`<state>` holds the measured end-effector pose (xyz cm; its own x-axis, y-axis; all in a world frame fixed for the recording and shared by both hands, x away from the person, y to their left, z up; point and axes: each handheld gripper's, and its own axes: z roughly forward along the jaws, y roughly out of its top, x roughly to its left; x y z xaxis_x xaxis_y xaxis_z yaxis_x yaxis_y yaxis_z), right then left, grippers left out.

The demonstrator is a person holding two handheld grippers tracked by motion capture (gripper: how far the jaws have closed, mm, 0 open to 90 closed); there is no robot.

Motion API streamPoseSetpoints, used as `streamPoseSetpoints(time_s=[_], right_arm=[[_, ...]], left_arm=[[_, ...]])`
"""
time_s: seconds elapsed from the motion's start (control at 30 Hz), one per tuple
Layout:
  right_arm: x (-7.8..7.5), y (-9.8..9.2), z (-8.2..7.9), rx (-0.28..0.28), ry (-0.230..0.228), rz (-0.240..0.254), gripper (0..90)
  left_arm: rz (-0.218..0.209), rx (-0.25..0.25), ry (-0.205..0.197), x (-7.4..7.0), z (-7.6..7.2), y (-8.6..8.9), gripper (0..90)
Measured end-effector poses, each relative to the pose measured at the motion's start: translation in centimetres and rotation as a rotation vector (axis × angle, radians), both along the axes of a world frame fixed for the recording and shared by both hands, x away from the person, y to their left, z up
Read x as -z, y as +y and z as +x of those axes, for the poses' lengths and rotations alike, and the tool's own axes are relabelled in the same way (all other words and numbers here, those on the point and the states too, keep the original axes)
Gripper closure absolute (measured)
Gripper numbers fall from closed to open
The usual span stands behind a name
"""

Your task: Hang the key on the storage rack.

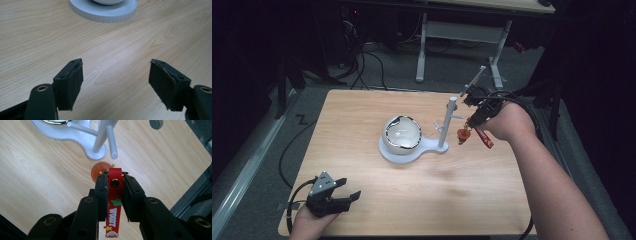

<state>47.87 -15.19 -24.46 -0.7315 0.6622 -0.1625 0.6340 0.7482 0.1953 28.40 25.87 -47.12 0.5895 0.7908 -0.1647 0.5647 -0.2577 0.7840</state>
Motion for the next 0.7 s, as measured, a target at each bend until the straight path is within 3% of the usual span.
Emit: streamPoseSetpoints(time_s=[0.37,0.7], right_arm=[[-0.1,0.4,1.5,0.005,-0.004,0.018,74.8],[0.1,0.9,2.8,0.003,0.022,0.021,74.6]], left_arm=[[-0.004,-0.003,0.001,0.0,-0.1,0.0,28.3],[0.001,-0.004,0.004,0.1,-0.2,0.2,28.4]])
